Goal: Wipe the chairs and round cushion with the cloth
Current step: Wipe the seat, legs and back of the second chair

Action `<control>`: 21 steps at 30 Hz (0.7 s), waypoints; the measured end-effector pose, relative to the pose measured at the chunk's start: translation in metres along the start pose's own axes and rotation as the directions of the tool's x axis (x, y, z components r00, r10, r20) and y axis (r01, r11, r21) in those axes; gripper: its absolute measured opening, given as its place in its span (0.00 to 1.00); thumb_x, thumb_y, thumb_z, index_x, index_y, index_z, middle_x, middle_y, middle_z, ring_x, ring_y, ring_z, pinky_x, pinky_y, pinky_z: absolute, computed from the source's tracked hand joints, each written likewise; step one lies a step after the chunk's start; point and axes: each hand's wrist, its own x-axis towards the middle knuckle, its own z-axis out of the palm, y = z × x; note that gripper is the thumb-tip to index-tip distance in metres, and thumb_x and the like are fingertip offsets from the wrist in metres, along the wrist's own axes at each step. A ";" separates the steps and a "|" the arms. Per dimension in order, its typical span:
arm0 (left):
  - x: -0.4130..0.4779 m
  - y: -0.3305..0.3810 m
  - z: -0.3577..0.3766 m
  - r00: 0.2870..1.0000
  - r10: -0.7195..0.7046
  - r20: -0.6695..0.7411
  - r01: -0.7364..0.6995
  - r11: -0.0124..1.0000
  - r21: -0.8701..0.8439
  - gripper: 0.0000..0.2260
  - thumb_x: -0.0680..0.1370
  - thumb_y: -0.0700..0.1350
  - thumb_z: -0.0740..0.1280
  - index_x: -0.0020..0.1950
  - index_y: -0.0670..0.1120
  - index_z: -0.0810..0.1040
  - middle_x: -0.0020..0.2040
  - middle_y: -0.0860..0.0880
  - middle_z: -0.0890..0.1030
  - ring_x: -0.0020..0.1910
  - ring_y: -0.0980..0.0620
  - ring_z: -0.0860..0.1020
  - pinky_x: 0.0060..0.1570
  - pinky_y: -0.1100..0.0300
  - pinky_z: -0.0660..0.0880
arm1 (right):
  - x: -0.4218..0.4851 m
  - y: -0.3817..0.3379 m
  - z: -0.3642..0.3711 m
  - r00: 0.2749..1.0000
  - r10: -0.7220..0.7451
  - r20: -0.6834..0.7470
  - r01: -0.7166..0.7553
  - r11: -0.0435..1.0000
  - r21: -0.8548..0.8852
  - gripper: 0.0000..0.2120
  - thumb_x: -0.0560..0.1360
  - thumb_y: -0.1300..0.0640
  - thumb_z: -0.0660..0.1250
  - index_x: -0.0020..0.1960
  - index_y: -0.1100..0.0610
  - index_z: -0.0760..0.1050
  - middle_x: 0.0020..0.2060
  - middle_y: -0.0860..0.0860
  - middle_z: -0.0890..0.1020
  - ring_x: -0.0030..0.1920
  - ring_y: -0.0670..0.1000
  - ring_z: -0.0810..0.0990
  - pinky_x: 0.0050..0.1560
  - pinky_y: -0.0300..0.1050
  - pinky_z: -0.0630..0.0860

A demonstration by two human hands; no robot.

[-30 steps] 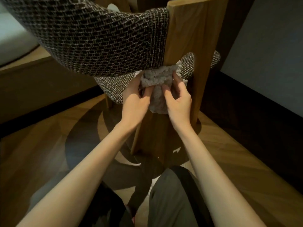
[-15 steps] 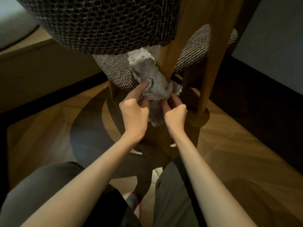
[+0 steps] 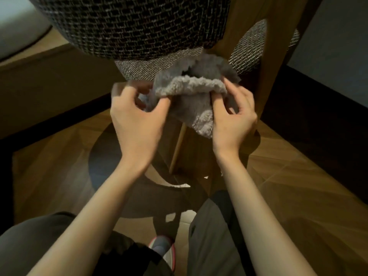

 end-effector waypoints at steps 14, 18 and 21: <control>-0.021 -0.052 0.041 0.903 -0.209 0.375 0.173 0.977 0.126 0.05 0.76 0.42 0.67 0.41 0.44 0.79 0.36 0.52 0.77 0.35 0.61 0.74 0.32 0.72 0.66 | -0.020 0.065 0.010 0.930 0.234 0.285 -0.194 0.968 -0.161 0.18 0.80 0.61 0.60 0.70 0.59 0.68 0.60 0.56 0.79 0.60 0.51 0.77 0.53 0.32 0.70; -0.022 -0.068 0.044 0.770 -0.411 0.488 0.345 0.911 0.224 0.05 0.79 0.42 0.64 0.47 0.42 0.77 0.39 0.49 0.78 0.37 0.56 0.75 0.31 0.72 0.69 | -0.022 0.066 -0.009 0.895 0.250 0.370 -0.177 0.959 -0.221 0.14 0.80 0.58 0.62 0.65 0.56 0.72 0.55 0.47 0.80 0.57 0.42 0.77 0.50 0.23 0.70; -0.016 -0.059 0.049 0.765 -0.425 0.484 0.430 0.896 0.108 0.10 0.79 0.48 0.65 0.52 0.42 0.77 0.45 0.46 0.80 0.42 0.54 0.79 0.40 0.61 0.75 | -0.021 0.062 -0.018 0.939 0.176 0.294 -0.138 0.979 -0.148 0.10 0.79 0.58 0.64 0.60 0.55 0.76 0.49 0.41 0.79 0.51 0.29 0.76 0.51 0.22 0.71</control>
